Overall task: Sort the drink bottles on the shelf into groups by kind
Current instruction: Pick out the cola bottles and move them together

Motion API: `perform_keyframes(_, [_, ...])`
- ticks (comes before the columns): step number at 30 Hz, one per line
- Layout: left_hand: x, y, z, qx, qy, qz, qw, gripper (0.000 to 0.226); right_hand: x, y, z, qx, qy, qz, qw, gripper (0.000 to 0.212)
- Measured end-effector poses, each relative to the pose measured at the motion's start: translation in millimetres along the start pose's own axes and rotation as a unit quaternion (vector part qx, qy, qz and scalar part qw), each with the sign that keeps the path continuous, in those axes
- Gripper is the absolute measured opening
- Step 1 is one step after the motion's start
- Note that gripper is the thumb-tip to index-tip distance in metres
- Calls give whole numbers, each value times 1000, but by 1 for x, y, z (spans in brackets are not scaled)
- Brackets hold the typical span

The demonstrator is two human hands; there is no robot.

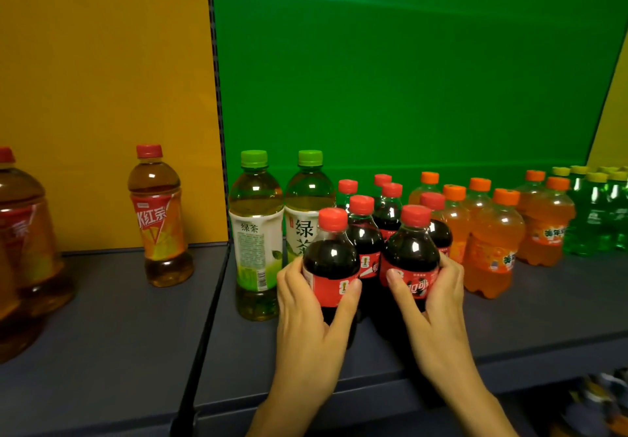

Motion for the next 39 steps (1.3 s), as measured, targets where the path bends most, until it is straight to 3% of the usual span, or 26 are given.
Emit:
perform_keyframes(6, [1, 3, -3, 9, 3, -64, 998, 75, -6, -7, -1, -50, 31, 110, 992, 77])
perform_keyframes(10, [-9, 9, -5, 29, 3, -91, 995, 73, -14, -25, -4, -67, 26, 156, 985, 93])
perform_keyframes(13, [-34, 19, -12, 55, 40, -94, 993, 72, -23, -70, -13, -152, 29, 127, 980, 78])
perform_keyframes(16, [-67, 26, -29, 89, 101, -103, 986, 60, -11, -116, -32, -188, -49, 86, 977, 63])
perform_keyframes(20, [-89, 12, -56, 81, 136, -122, 980, 67, 35, -148, -63, -187, -160, 163, 955, 53])
perform_keyframes(22, [-91, -3, -68, 44, 118, -125, 984, 77, 59, -150, -75, -147, -230, 217, 937, 60])
perform_keyframes(25, [-80, -31, -79, -44, 38, -65, 996, 85, 87, -138, -82, -78, -344, 310, 883, 62])
perform_keyframes(28, [-71, -54, -81, -109, -7, -22, 994, 91, 103, -134, -90, -63, -380, 350, 854, 67])
perform_keyframes(31, [-68, -62, -80, -114, -8, 8, 993, 92, 112, -130, -92, -63, -399, 382, 831, 81])
perform_keyframes(34, [-69, -58, -78, -101, 12, 11, 995, 87, 113, -128, -94, -55, -388, 365, 844, 68])
perform_keyframes(39, [-76, -48, -75, -63, 48, 25, 997, 78, 111, -132, -96, -75, -367, 311, 873, 64])
Point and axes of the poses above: each hand's wrist, its own z-axis away from the middle knuckle, its own x-axis out of the palm, y = z × x, the point moved 8 cm from there along -z, towards the middle knuckle, and after that the axes turned 10 degrees about x, right-handed, at the moved point
